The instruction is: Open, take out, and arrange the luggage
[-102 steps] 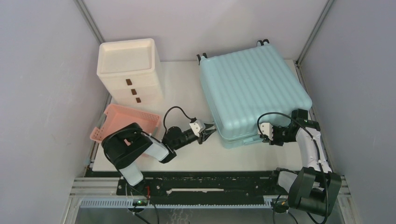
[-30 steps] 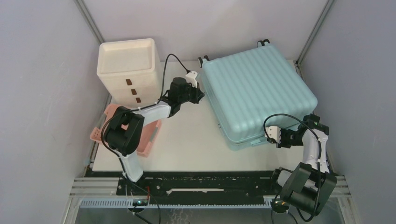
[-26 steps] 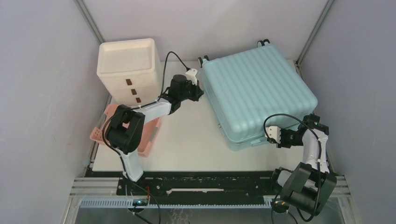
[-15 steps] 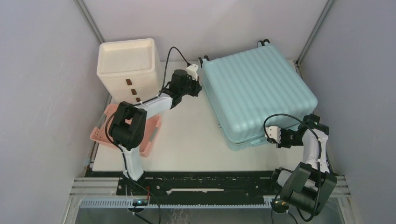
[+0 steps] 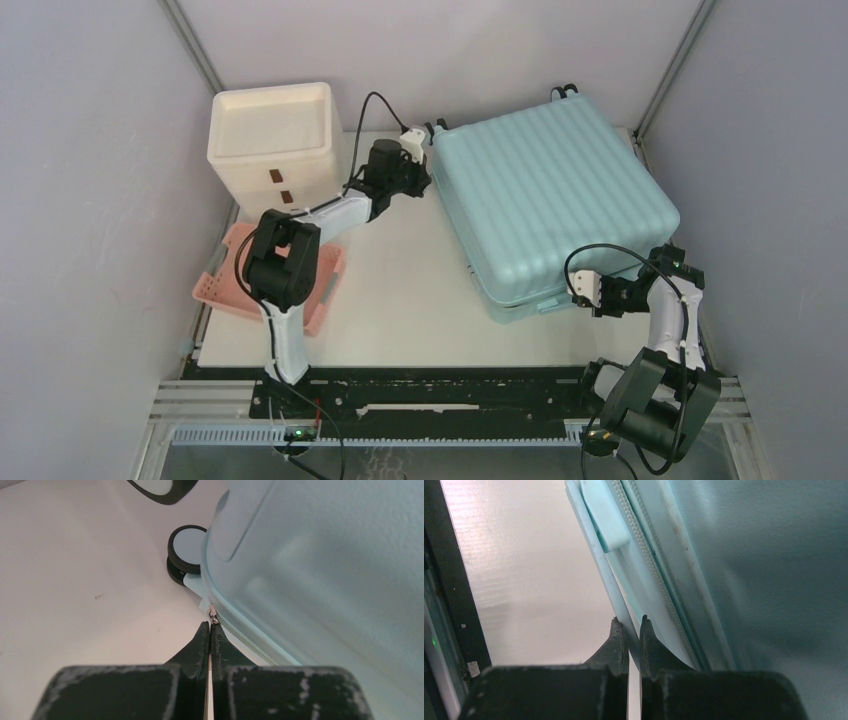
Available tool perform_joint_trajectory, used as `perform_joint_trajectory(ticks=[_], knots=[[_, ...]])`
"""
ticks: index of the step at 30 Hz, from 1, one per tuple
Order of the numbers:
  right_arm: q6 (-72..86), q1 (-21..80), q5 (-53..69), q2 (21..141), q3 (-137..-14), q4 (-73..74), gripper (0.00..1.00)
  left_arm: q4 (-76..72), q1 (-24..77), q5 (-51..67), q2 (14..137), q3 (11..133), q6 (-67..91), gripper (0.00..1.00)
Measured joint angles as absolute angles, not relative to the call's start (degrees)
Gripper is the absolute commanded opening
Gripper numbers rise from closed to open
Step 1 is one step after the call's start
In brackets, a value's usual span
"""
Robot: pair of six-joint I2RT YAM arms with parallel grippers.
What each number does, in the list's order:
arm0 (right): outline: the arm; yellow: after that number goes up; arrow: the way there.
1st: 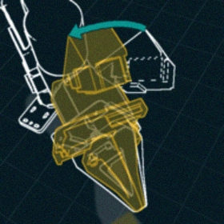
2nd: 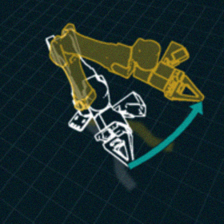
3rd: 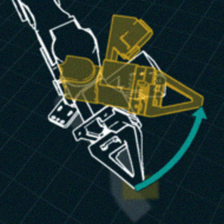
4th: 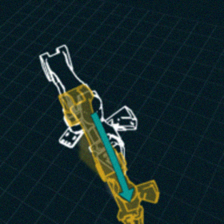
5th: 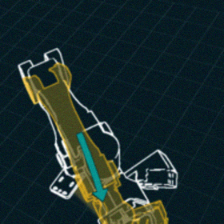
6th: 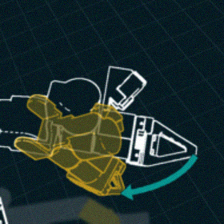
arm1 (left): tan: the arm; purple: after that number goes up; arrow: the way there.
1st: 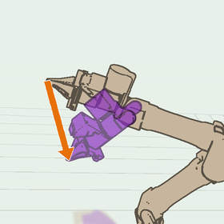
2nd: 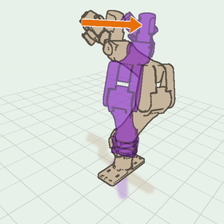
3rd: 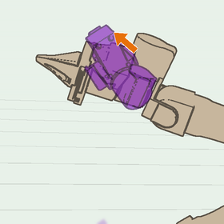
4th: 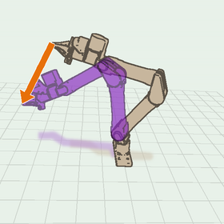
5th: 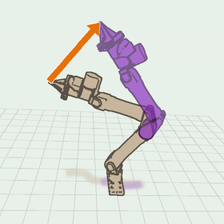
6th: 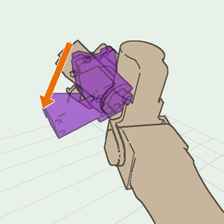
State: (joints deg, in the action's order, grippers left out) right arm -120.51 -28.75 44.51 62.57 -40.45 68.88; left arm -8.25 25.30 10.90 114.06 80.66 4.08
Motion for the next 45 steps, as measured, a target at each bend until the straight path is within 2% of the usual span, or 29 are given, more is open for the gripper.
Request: perform_joint_trajectory(ticks=[8,16,22,28,37,40,45], knots=[[-120.5,-28.7,44.5,62.6,-40.4,69.1,0.0,-7.7,24.9,10.2,116.4,83.8,5.0,0.0],[-120.3,-28.4,44.7,62.6,-40.4,69.1,0.0,-7.9,24.3,7.6,118.0,85.7,9.6,0.4],[-119.2,-28.1,44.4,61.6,-40.4,69.3,0.29,-13.0,22.2,3.3,112.1,77.8,14.2,0.62],[-114.0,-28.9,43.6,57.4,-40.9,71.4,0.48,-20.7,20.6,3.4,101.2,69.8,20.2,0.78],[-109.8,-29.6,41.0,52.9,-44.9,82.0,0.66,-30.5,21.0,4.3,101.9,70.3,36.2,0.87],[-108.7,-29.6,41.1,52.8,-45.5,84.0,0.69,-31.9,21.0,4.3,106.9,73.3,43.1,0.92],[-107.3,-29.6,41.3,52.9,-45.6,85.2,0.72,-32.6,21.0,3.8,113.9,78.1,52.8,0.94]])
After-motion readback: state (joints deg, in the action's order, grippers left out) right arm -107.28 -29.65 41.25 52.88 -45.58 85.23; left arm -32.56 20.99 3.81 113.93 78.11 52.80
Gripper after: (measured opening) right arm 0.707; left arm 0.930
